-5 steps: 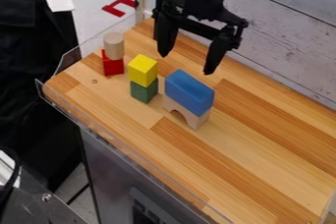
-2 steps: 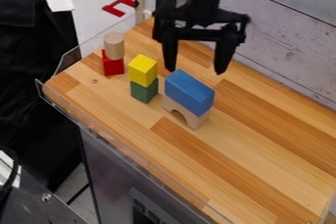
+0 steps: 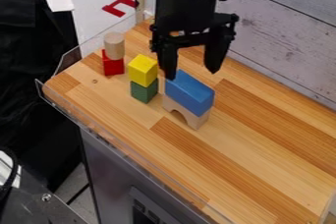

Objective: Take the rectangular block and place it on top of the cube and cylinder

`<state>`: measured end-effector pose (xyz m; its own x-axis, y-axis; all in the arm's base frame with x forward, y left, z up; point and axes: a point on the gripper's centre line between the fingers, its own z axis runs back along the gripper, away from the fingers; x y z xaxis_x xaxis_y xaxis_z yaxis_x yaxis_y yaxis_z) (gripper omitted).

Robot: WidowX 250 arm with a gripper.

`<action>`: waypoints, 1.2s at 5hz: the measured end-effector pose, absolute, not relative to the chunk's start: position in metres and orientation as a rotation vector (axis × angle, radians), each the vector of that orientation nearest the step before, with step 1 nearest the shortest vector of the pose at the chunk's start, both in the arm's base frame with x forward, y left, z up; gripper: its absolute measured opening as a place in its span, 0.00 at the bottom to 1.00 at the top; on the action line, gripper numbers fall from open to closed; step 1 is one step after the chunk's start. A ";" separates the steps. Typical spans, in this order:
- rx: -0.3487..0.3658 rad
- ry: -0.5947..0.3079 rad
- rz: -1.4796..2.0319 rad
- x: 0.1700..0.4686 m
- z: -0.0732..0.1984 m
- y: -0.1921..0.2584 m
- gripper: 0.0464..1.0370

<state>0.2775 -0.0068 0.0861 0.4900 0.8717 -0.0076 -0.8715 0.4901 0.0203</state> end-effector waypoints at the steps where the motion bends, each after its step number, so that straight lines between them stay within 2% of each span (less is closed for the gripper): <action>1: 0.001 -0.001 1.184 0.281 0.086 -0.007 0.96; 4: -0.031 0.048 1.343 0.277 0.067 -0.012 0.96; 5: 0.016 0.074 1.402 0.273 0.065 -0.010 0.96; 6: 0.022 0.087 1.419 0.275 0.058 -0.010 0.96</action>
<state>0.2746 -0.0102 0.0582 0.1488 0.9878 -0.0471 -0.9861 0.1517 0.0674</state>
